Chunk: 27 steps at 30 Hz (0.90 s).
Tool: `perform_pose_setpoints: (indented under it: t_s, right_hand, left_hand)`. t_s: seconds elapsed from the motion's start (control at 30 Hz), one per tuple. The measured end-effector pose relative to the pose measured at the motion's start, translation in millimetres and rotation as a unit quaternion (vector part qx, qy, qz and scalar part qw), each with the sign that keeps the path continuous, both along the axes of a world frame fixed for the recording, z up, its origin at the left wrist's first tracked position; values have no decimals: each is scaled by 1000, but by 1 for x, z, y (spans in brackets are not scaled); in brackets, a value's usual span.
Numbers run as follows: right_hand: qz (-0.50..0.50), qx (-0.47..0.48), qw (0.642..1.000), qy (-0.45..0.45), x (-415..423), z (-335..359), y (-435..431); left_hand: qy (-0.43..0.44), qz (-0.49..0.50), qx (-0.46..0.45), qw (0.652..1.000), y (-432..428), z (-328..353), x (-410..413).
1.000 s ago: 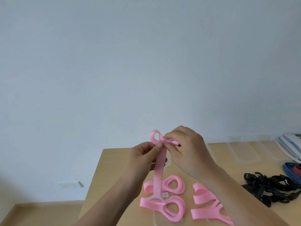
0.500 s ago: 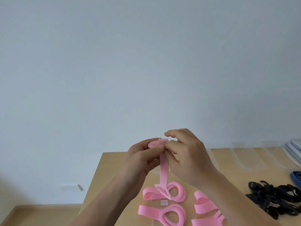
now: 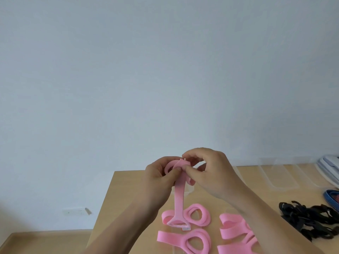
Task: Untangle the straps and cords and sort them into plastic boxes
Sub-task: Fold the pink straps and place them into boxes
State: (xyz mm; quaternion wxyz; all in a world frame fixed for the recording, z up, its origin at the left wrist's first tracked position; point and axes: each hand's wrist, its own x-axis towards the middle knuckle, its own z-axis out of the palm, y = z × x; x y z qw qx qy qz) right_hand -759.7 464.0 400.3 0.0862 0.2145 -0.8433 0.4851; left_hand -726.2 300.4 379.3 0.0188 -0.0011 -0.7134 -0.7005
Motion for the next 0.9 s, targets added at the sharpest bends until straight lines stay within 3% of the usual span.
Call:
perform_pose_setpoints:
  t_s: [0.23, 0.4, 0.63, 0.9]
  right_hand:
    - [-19, 39, 997, 61, 8, 1, -1]
    - [-47, 47, 982, 177, 9, -5, -1]
    - [-88, 65, 946, 306, 3, -18, 0]
    - [-115, 60, 916, 380, 7, -20, -6]
  left_hand:
    - [-59, 20, 57, 996, 4, -8, 6]
    - [-138, 6, 87, 987, 7, -6, 13]
    - [-81, 4, 102, 991, 7, -4, 15]
    - [-43, -17, 103, 994, 8, -2, 16]
